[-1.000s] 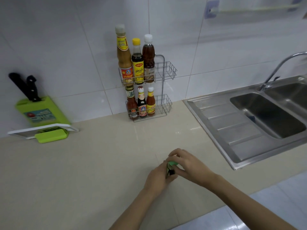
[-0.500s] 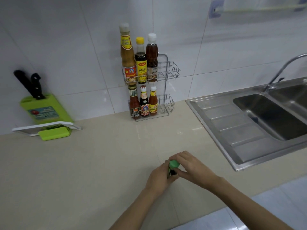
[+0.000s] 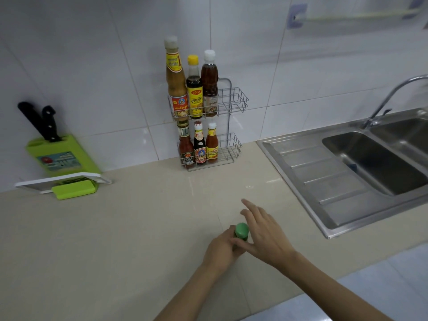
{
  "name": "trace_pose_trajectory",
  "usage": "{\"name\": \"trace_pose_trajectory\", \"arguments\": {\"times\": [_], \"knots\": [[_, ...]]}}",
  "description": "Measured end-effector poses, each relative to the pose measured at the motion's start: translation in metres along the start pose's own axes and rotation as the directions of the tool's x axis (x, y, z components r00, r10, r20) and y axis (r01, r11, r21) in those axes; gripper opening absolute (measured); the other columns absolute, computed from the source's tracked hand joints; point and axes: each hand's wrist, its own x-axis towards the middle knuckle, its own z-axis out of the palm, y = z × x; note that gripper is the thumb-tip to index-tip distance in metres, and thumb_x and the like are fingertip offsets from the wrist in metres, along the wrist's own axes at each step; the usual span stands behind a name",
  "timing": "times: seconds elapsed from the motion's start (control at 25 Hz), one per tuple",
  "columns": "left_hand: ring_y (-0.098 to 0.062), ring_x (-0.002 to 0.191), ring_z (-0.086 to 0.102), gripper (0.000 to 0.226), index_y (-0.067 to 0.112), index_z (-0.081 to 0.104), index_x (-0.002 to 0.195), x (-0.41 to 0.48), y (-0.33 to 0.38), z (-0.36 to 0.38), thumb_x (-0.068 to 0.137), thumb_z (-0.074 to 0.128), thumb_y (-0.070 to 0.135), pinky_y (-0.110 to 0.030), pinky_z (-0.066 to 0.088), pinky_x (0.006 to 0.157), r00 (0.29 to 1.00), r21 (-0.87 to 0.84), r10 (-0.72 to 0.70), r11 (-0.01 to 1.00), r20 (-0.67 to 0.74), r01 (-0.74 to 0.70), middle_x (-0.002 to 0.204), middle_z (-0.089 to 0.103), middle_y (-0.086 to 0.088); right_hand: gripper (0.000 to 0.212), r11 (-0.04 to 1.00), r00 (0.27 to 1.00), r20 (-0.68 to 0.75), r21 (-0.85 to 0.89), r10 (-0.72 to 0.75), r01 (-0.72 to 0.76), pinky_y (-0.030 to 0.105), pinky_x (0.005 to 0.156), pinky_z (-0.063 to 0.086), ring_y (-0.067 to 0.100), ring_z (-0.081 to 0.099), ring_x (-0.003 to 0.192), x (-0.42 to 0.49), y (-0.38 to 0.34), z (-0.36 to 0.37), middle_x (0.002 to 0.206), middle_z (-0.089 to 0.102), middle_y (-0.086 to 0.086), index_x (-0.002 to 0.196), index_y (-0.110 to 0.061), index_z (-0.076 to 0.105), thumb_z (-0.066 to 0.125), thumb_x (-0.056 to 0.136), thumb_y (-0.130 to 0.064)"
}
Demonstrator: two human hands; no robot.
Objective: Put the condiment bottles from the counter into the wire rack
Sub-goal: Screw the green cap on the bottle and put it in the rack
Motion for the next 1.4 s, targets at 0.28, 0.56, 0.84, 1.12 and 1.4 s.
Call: {"name": "trace_pose_trajectory", "arguments": {"times": [0.28, 0.56, 0.84, 1.12, 1.4], "knots": [[-0.019, 0.089, 0.064, 0.035, 0.023, 0.051, 0.111, 0.000, 0.002, -0.002, 0.084, 0.062, 0.043, -0.027, 0.042, 0.067, 1.000, 0.057, 0.024, 0.998, -0.014, -0.023, 0.098, 0.068, 0.002, 0.037, 0.976, 0.986, 0.101, 0.188, -0.130, 0.110, 0.029, 0.070, 0.051, 0.013, 0.062, 0.080, -0.015, 0.022, -0.012, 0.098, 0.065, -0.003, 0.125, -0.022, 0.046, 0.048, 0.092, -0.040], [-0.016, 0.091, 0.064, 0.038, 0.020, 0.053, 0.118, 0.003, 0.002, -0.003, 0.088, 0.059, 0.043, -0.020, 0.036, 0.063, 0.999, 0.087, 0.039, 0.996, -0.031, -0.036, 0.106, 0.069, 0.002, 0.052, 0.958, 0.919, 0.283, 0.157, -0.275, 0.239, 0.034, 0.098, 0.046, 0.019, 0.053, 0.120, 0.013, 0.014, -0.019, 0.139, 0.051, 0.000, 0.140, -0.020, 0.041, 0.051, 0.089, -0.024], [-0.019, 0.089, 0.064, 0.038, 0.020, 0.053, 0.113, -0.001, 0.000, 0.002, 0.086, 0.061, 0.045, -0.026, 0.040, 0.065, 0.998, 0.035, 0.034, 0.999, -0.052, -0.033, 0.100, 0.068, 0.000, 0.040, 0.991, 0.985, 0.105, 0.010, -0.137, 0.137, 0.031, 0.058, 0.051, 0.018, 0.066, 0.073, -0.004, 0.029, -0.020, 0.085, 0.069, -0.003, 0.098, -0.017, 0.062, 0.047, 0.084, -0.052], [-0.011, 0.086, 0.062, 0.035, 0.022, 0.053, 0.116, -0.001, 0.005, -0.003, 0.088, 0.061, 0.041, -0.015, 0.035, 0.062, 0.999, 0.050, 0.029, 0.998, -0.037, -0.027, 0.104, 0.070, 0.003, 0.033, 0.941, 0.915, 0.249, -0.039, -0.318, 0.337, 0.033, 0.076, 0.052, 0.019, 0.061, 0.092, 0.017, 0.028, -0.014, 0.117, 0.062, -0.004, 0.123, -0.024, 0.053, 0.057, 0.090, -0.028], [-0.013, 0.077, 0.055, 0.034, 0.023, 0.050, 0.108, 0.012, 0.000, -0.014, 0.083, 0.062, 0.043, -0.026, 0.040, 0.065, 0.994, 0.046, 0.008, 0.999, 0.106, -0.013, 0.085, 0.058, 0.011, 0.038, 0.778, 0.794, 0.410, -0.256, -0.450, 0.573, 0.035, 0.062, 0.045, 0.022, 0.054, 0.071, 0.043, 0.034, -0.028, 0.087, 0.062, 0.000, 0.107, -0.018, 0.051, 0.028, 0.095, -0.046]]}}
